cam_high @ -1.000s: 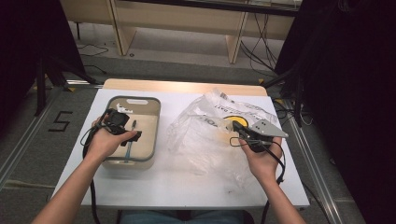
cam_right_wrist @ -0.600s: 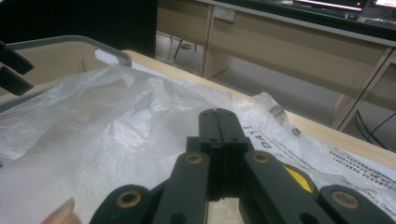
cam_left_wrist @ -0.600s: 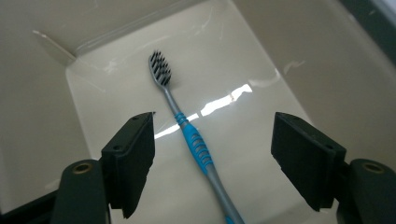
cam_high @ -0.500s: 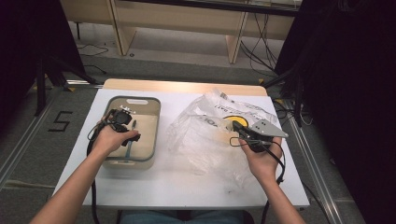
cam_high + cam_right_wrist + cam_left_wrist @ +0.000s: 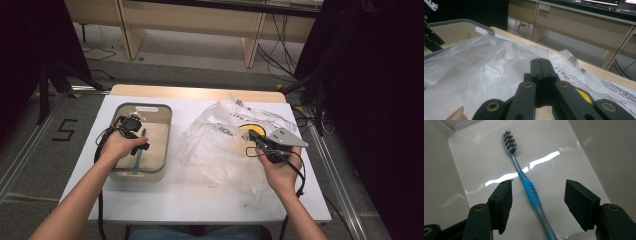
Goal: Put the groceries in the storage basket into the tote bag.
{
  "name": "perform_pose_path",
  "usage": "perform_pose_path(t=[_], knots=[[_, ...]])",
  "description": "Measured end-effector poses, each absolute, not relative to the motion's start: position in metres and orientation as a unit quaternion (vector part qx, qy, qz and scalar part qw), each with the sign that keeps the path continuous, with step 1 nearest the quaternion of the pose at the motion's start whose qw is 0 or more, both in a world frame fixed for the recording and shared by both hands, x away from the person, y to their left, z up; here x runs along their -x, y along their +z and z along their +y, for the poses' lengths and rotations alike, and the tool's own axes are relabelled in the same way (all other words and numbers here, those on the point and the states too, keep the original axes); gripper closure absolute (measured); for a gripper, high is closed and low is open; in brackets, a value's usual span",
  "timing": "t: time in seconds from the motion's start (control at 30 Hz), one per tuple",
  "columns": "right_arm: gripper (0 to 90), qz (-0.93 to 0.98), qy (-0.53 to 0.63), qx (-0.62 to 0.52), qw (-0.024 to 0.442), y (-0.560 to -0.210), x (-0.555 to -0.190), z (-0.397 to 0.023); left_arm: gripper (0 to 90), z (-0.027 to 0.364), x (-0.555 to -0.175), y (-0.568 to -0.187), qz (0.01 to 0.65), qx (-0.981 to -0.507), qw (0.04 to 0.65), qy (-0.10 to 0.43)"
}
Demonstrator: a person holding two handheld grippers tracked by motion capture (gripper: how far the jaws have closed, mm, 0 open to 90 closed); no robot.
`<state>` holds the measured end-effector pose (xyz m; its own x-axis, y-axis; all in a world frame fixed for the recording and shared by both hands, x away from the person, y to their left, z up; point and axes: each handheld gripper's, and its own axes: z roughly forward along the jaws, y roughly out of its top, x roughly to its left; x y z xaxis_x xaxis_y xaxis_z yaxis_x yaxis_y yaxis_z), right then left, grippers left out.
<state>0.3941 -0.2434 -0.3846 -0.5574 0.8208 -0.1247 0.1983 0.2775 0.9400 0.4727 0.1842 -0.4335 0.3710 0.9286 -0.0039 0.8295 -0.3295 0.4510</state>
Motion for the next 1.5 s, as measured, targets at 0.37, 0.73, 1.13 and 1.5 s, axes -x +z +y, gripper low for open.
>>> perform_pose_path(t=[0.37,0.73,1.13,1.5], knots=[[90.0,0.734,0.491,-0.348,0.317,-0.385,-0.394,-0.243,40.9,0.182,-0.485,-0.437,0.557,-0.807,0.155,0.115],[90.0,0.734,0.49,-0.348,0.316,-0.385,-0.394,-0.243,48.2,0.18,-0.49,-0.447,0.557,-0.816,0.127,0.083],[90.0,0.735,0.489,-0.347,0.316,-0.385,-0.394,-0.243,54.9,0.179,-0.492,-0.451,0.554,-0.822,0.116,0.067],[90.0,0.735,0.489,-0.347,0.316,-0.385,-0.394,-0.243,59.2,0.178,-0.494,-0.455,0.545,-0.83,0.106,0.058]])
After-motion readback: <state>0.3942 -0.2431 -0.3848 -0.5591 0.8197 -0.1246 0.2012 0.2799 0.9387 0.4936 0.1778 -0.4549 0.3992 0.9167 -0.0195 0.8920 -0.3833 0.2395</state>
